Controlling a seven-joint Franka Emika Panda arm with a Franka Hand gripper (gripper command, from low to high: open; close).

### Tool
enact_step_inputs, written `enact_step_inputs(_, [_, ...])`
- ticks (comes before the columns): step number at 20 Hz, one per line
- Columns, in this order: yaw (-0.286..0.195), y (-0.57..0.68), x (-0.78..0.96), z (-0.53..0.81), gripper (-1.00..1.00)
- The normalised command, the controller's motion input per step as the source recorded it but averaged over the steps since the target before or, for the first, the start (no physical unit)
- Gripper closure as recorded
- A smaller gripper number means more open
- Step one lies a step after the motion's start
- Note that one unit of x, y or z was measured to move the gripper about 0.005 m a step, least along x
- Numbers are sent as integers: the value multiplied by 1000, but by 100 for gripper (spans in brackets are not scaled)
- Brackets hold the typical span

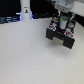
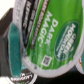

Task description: Open the kcup holder, insert the kcup into the holder, and close the kcup holder

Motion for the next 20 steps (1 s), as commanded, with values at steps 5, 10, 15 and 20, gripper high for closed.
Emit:
enact_step_inputs(5, [28,-209,-359,-31,100])
enact_step_inputs(10, [10,-84,-41,-375,100])
enact_step_inputs(15, [39,16,-9,-226,100])
enact_step_inputs(20, [90,124,-1,92,-100])
